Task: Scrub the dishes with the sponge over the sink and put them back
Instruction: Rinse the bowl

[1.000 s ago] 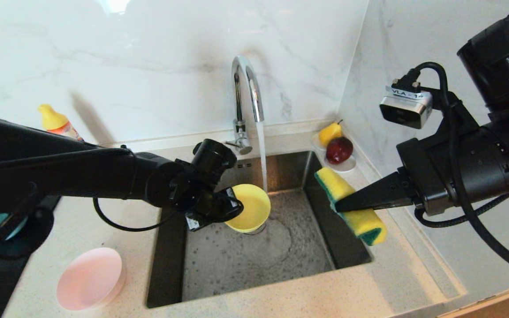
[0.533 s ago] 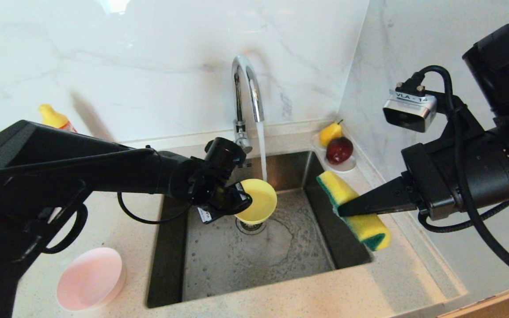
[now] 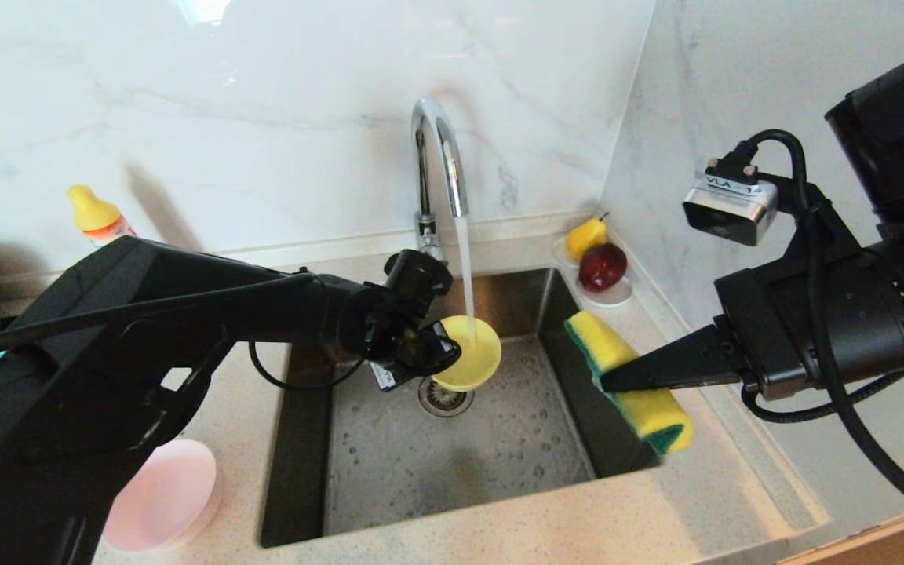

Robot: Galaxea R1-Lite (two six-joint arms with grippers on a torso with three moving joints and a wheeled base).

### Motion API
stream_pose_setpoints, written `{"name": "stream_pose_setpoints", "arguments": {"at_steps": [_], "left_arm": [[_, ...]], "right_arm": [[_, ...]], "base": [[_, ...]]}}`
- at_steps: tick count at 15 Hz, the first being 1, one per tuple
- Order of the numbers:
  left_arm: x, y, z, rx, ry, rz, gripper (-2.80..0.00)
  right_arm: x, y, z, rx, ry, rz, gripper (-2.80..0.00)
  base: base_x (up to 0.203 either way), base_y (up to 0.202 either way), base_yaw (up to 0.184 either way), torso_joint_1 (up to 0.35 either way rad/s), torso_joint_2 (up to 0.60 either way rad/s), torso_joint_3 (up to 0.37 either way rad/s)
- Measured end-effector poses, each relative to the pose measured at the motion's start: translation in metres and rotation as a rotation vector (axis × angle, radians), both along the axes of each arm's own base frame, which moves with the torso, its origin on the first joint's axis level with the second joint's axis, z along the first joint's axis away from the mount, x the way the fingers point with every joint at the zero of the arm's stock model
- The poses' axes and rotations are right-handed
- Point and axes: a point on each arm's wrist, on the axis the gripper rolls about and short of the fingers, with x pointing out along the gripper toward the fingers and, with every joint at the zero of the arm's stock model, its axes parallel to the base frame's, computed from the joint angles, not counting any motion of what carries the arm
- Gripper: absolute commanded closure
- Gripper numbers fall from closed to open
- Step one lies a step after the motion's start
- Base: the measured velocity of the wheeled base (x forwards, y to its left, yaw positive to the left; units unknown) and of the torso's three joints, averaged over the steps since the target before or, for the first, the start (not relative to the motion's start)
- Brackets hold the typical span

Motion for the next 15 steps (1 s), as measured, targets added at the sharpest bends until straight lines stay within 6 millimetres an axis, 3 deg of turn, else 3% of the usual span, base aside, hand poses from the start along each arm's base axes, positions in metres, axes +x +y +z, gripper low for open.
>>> {"name": "stream_pose_setpoints", "arguments": {"at_steps": [5,15], "left_arm": [[0.0026,0.0085,-0.0132,0.026,0.073,0.034,0.0],[0.0036,0.0073,-0.0112,0.006,0.09,0.019,0.0]], "right_arm": [[0.0013,0.0009,-0.001,0.001,-0.001,0.0,0.0],[0.0011,0.0005,-0.0027,-0.003,0.005,-0.002,0.0]], "base": [[0.0,0.0,0.0,0.0,0.0,0.0],[0.0,0.0,0.0,0.0,0.0,0.0]]}}
